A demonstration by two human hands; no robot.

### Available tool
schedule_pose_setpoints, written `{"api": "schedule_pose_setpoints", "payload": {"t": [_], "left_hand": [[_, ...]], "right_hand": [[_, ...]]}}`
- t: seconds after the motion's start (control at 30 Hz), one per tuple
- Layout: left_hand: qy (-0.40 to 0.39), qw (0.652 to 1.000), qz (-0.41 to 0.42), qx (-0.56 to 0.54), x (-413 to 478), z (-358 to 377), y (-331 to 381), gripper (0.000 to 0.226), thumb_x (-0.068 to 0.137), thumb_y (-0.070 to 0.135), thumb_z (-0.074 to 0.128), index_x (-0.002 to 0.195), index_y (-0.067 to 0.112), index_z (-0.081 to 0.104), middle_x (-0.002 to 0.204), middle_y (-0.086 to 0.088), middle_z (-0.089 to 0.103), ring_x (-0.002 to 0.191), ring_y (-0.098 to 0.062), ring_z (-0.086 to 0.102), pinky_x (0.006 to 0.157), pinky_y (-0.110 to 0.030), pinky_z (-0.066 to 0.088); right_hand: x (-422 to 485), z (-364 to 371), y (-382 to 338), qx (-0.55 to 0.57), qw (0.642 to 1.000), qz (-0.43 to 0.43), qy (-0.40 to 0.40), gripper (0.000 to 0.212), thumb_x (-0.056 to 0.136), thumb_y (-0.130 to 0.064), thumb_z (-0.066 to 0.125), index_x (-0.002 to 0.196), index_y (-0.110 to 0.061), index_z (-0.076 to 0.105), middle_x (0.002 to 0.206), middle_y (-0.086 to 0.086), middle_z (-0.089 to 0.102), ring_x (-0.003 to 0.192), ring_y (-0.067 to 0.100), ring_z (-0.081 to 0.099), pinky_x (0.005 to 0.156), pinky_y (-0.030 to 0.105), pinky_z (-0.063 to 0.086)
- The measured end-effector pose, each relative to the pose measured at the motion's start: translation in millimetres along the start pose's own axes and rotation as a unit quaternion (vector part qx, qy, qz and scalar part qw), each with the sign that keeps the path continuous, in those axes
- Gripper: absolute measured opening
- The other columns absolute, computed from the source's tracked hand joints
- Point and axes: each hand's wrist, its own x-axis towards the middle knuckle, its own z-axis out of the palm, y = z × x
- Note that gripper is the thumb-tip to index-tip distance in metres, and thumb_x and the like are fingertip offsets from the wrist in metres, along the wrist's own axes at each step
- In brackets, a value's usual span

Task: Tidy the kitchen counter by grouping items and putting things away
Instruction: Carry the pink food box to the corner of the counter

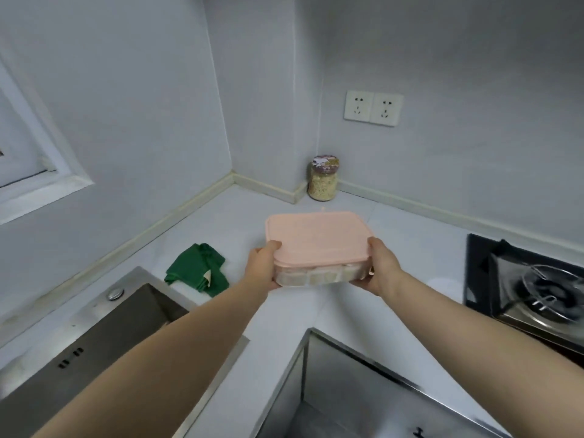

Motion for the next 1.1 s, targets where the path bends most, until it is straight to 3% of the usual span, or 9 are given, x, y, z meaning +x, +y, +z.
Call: {"api": "schedule_pose_setpoints", "payload": {"t": [0.17, 0.3, 0.47, 0.6, 0.7, 0.87, 1.1], "left_hand": [[-0.079, 0.997, -0.008, 0.017, -26.4, 71.8, -10.7, 0.022, 0.093, 0.022, 0.051, 0.111, 0.009, 0.053, 0.087, -0.008, 0.061, 0.073, -0.024, 0.061, 0.054, -0.032, 0.049], [-0.127, 0.991, -0.015, 0.050, -49.6, 133.6, -25.1, 0.017, 0.093, 0.022, 0.051, 0.105, 0.010, 0.054, 0.083, -0.007, 0.060, 0.070, -0.023, 0.059, 0.056, -0.031, 0.049], [-0.189, 0.976, -0.004, 0.110, -80.1, 220.6, -56.5, 0.018, 0.092, 0.027, 0.052, 0.104, 0.013, 0.056, 0.085, -0.005, 0.062, 0.072, -0.022, 0.061, 0.058, -0.032, 0.050], [-0.240, 0.959, 0.001, 0.153, -127.6, 309.4, -104.5, 0.023, 0.090, 0.030, 0.053, 0.107, 0.014, 0.057, 0.092, -0.007, 0.065, 0.080, -0.025, 0.064, 0.067, -0.037, 0.055], [-0.283, 0.944, -0.008, 0.170, -168.1, 371.3, -146.4, 0.032, 0.088, 0.033, 0.055, 0.114, 0.014, 0.056, 0.103, -0.008, 0.067, 0.090, -0.027, 0.065, 0.074, -0.039, 0.057], [-0.336, 0.924, -0.019, 0.181, -236.7, 460.5, -206.9, 0.019, 0.091, 0.030, 0.054, 0.105, 0.017, 0.057, 0.099, -0.006, 0.066, 0.084, -0.024, 0.064, 0.065, -0.034, 0.054], [-0.402, 0.889, -0.018, 0.221, -317.8, 556.2, -281.6, 0.031, 0.090, 0.032, 0.055, 0.114, 0.014, 0.056, 0.104, -0.009, 0.066, 0.089, -0.026, 0.066, 0.068, -0.038, 0.057]], "right_hand": [[-5.7, -76.3, -21.7, 0.033, 0.996, -0.036, 0.070, 0.024, 0.091, -0.030, 0.051, 0.113, -0.019, 0.050, 0.088, 0.002, 0.053, 0.094, 0.029, 0.055, 0.086, 0.054, 0.052], [-11.6, -140.1, -39.1, 0.058, 0.990, -0.063, 0.113, 0.026, 0.091, -0.031, 0.049, 0.114, -0.019, 0.050, 0.100, 0.005, 0.058, 0.098, 0.031, 0.057, 0.082, 0.054, 0.053], [-26.0, -236.4, -61.9, 0.104, 0.977, -0.085, 0.166, 0.024, 0.091, -0.031, 0.049, 0.112, -0.018, 0.049, 0.110, 0.007, 0.058, 0.098, 0.030, 0.058, 0.072, 0.050, 0.053], [-51.7, -346.2, -82.6, 0.133, 0.961, -0.101, 0.221, 0.020, 0.092, -0.029, 0.050, 0.109, -0.018, 0.049, 0.096, 0.005, 0.057, 0.091, 0.028, 0.058, 0.070, 0.046, 0.054], [-71.9, -427.3, -93.7, 0.152, 0.948, -0.113, 0.256, 0.022, 0.091, -0.030, 0.051, 0.110, -0.018, 0.050, 0.098, 0.005, 0.058, 0.085, 0.027, 0.057, 0.070, 0.047, 0.053], [-106.6, -544.2, -107.2, 0.178, 0.927, -0.133, 0.301, 0.031, 0.090, -0.031, 0.055, 0.117, -0.016, 0.051, 0.109, 0.009, 0.060, 0.094, 0.031, 0.059, 0.062, 0.045, 0.055], [-158.3, -679.2, -112.5, 0.195, 0.899, -0.152, 0.362, 0.023, 0.093, -0.028, 0.050, 0.113, -0.016, 0.045, 0.090, 0.003, 0.053, 0.093, 0.031, 0.056, 0.051, 0.038, 0.051]]}}
